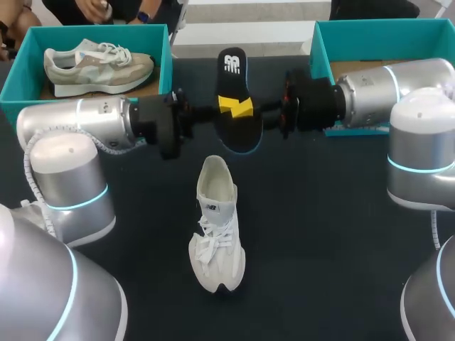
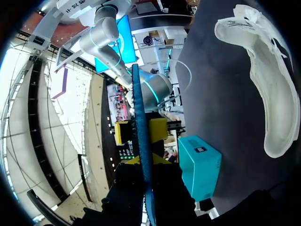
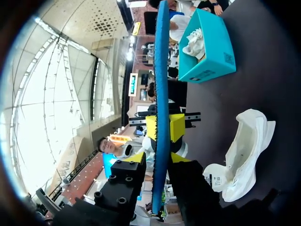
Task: Take the shoe out of the shoebox, open the shoe tongue, remove and reinsert the insole, then place the shoe into the shoebox
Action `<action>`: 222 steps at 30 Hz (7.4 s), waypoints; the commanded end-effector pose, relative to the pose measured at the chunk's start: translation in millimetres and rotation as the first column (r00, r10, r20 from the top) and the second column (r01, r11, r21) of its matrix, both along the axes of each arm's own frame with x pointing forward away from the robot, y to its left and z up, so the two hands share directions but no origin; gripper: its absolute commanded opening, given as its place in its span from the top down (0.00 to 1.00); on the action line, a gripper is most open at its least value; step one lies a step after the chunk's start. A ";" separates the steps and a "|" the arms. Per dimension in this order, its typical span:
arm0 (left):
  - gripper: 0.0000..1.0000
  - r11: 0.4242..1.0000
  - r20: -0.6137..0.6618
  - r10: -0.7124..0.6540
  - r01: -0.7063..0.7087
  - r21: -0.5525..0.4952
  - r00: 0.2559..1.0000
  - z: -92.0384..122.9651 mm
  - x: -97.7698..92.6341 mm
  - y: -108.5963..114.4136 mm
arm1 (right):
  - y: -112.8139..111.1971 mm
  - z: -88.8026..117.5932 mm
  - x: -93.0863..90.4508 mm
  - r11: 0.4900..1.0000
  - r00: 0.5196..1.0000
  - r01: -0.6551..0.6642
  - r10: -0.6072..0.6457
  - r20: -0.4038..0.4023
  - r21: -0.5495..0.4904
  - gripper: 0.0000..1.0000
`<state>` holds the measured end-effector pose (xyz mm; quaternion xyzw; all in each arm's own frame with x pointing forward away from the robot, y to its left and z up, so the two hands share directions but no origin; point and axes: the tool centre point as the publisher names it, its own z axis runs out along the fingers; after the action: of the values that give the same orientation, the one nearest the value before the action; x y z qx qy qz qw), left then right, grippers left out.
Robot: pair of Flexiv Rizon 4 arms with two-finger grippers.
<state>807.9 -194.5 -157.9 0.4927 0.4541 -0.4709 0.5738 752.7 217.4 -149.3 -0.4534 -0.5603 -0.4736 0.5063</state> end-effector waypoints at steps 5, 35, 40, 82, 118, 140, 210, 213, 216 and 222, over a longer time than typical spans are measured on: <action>1.00 1.000 -0.009 -0.005 0.005 -0.018 1.000 3.9 -4.4 -4.4 | 3.2 -1.0 1.6 1.000 1.000 0.001 -0.001 -0.002 0.001 0.84; 0.00 0.993 -0.348 0.077 -0.040 0.112 0.934 9.4 0.4 64.8 | 5.0 -14.2 27.4 0.994 0.987 0.107 -0.101 0.125 -0.038 1.00; 0.00 0.974 -0.602 0.146 -0.009 0.225 0.785 4.1 4.5 95.0 | 4.9 -17.9 33.3 0.985 0.941 0.175 -0.167 0.294 -0.001 1.00; 0.00 0.900 -0.903 0.394 0.130 0.417 0.171 -84.6 -11.5 137.1 | 17.2 -35.6 44.1 0.971 0.764 0.238 -0.183 0.619 -0.006 1.00; 0.00 0.877 -0.897 0.437 0.186 0.442 0.072 -183.0 -59.8 117.7 | 54.9 -110.2 53.8 0.988 0.669 0.132 -0.026 0.743 -0.085 1.00; 0.00 0.882 -0.898 0.436 0.165 0.440 0.063 -171.7 -57.1 106.4 | 68.0 -126.4 47.2 0.993 0.563 0.111 -0.027 0.826 -0.043 1.00; 0.00 0.860 -0.875 0.478 0.161 0.485 0.079 -176.3 -44.7 95.9 | 64.8 -168.2 39.4 0.998 0.562 -0.033 -0.020 0.827 0.046 1.00; 0.00 0.844 -0.862 0.499 0.174 0.507 0.090 -175.7 -43.9 95.9 | 64.3 -170.0 37.7 0.998 0.568 -0.034 -0.018 0.823 0.045 1.00; 0.00 0.825 -0.846 0.524 0.189 0.532 0.096 -174.8 -41.6 97.3 | 63.8 -170.8 36.4 0.998 0.572 -0.033 -0.018 0.820 0.044 1.00; 0.00 0.805 -0.828 0.547 0.195 0.560 0.120 -174.0 -38.1 100.4 | 65.1 -171.7 35.0 0.999 0.578 -0.036 -0.010 0.816 0.037 1.00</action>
<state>766.9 -93.1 -334.9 0.1385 0.8823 -0.4492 0.0256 788.5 278.8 -316.3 -0.1674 -0.7207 -0.6400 0.2075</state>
